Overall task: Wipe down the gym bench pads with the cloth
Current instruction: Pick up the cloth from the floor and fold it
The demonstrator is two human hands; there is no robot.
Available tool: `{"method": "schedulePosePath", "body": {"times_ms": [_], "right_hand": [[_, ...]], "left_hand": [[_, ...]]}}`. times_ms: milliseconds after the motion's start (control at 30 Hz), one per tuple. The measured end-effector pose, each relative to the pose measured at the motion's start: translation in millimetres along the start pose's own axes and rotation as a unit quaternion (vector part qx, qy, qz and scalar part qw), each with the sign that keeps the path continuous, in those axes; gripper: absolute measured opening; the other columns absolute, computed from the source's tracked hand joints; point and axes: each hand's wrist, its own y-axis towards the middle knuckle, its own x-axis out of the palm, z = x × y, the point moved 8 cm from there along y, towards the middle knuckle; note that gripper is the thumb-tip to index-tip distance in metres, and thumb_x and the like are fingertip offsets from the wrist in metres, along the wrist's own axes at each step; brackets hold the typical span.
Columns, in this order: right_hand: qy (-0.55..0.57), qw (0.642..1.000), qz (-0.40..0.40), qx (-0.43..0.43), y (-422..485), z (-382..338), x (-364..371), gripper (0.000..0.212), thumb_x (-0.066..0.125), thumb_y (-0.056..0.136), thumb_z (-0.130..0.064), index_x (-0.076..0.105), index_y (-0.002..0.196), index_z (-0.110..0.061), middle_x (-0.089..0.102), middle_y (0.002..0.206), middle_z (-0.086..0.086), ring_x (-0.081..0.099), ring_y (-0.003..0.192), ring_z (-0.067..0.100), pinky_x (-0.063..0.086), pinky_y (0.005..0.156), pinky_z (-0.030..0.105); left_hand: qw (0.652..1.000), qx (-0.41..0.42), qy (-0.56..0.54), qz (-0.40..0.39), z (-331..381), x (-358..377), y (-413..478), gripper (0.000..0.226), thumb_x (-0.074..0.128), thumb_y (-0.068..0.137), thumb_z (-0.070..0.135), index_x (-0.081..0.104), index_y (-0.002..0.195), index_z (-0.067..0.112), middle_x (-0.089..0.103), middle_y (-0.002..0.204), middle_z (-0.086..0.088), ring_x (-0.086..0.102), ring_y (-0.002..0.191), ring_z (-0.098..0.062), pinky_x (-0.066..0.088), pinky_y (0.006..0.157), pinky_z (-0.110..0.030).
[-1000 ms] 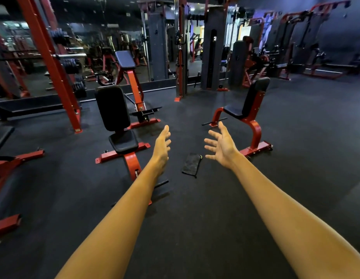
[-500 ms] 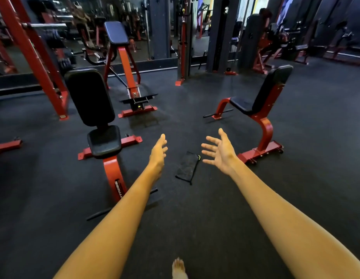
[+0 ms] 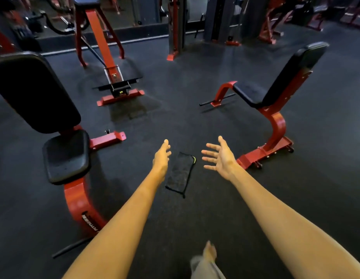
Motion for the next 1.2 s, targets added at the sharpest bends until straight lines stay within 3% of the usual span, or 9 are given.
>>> {"method": "schedulePosePath", "body": {"times_ms": [300,500,633,767,900,1033,1200], "right_hand": [[-0.034,0.992,0.013,0.118,246.0,-5.0,-8.9,0.054,0.033,0.100,-0.053,0.055,0.128,-0.013,0.062,0.120,0.011,0.059,0.110,0.028,0.048,0.085,0.045],[-0.101,0.979,0.032,0.176,385.3,36.0,-21.4,0.047,0.036,0.101,-0.047,0.056,0.125,-0.013,0.063,0.117,0.009,0.059,0.108,0.026,0.049,0.094,0.046],[-0.132,0.965,0.039,0.225,469.8,110.6,-26.5,0.042,0.042,0.101,-0.042,0.056,0.126,-0.011,0.062,0.115,0.009,0.059,0.102,0.023,0.049,0.088,0.042],[-0.148,0.951,0.058,0.263,546.2,220.4,-34.9,0.033,0.049,0.100,-0.035,0.057,0.122,-0.012,0.061,0.111,0.008,0.059,0.102,0.023,0.050,0.088,0.040],[-0.160,0.930,0.104,0.313,597.6,343.1,-52.5,0.030,0.051,0.099,-0.028,0.053,0.126,-0.014,0.056,0.120,0.009,0.055,0.110,0.025,0.047,0.098,0.044],[-0.185,0.905,0.130,0.360,635.9,439.2,-67.9,0.057,0.054,0.098,-0.024,0.031,0.148,-0.011,0.038,0.148,0.012,0.042,0.130,0.030,0.040,0.106,0.042],[-0.301,0.868,0.117,0.377,670.4,501.8,-73.3,0.087,0.062,0.092,-0.035,0.003,0.155,-0.022,-0.012,0.158,0.013,0.014,0.143,0.033,0.024,0.115,0.040]], "left_hand": [[0.987,-0.114,0.008,0.117,-19.6,32.9,232.0,0.044,0.036,0.098,0.049,0.061,0.114,0.016,0.059,0.122,-0.005,0.046,0.124,-0.026,0.029,0.110,-0.047],[0.980,-0.144,0.094,0.103,-69.9,54.3,360.5,0.034,0.039,0.099,0.045,0.061,0.108,0.019,0.060,0.118,-0.004,0.051,0.116,-0.021,0.037,0.102,-0.035],[0.965,-0.176,0.144,0.131,-140.5,36.8,441.7,0.028,0.045,0.098,0.038,0.062,0.103,0.016,0.063,0.108,-0.004,0.055,0.107,-0.021,0.037,0.085,-0.027],[0.947,-0.204,0.215,0.127,-243.0,19.3,522.3,0.032,0.050,0.097,0.030,0.062,0.118,0.009,0.062,0.120,-0.008,0.053,0.115,-0.023,0.036,0.089,-0.025],[0.932,-0.248,0.248,0.090,-366.7,12.9,584.7,0.040,0.053,0.096,0.026,0.053,0.131,0.007,0.059,0.128,-0.009,0.051,0.120,-0.022,0.036,0.097,-0.026],[0.919,-0.280,0.273,0.048,-467.5,9.5,629.6,0.053,0.052,0.096,0.022,0.035,0.144,0.007,0.044,0.143,-0.010,0.044,0.129,-0.024,0.033,0.105,-0.030],[0.902,-0.288,0.319,0.042,-539.7,-1.5,667.1,0.071,0.053,0.096,0.024,0.011,0.150,0.007,0.013,0.157,-0.010,0.022,0.142,-0.025,0.021,0.114,-0.033]]}}
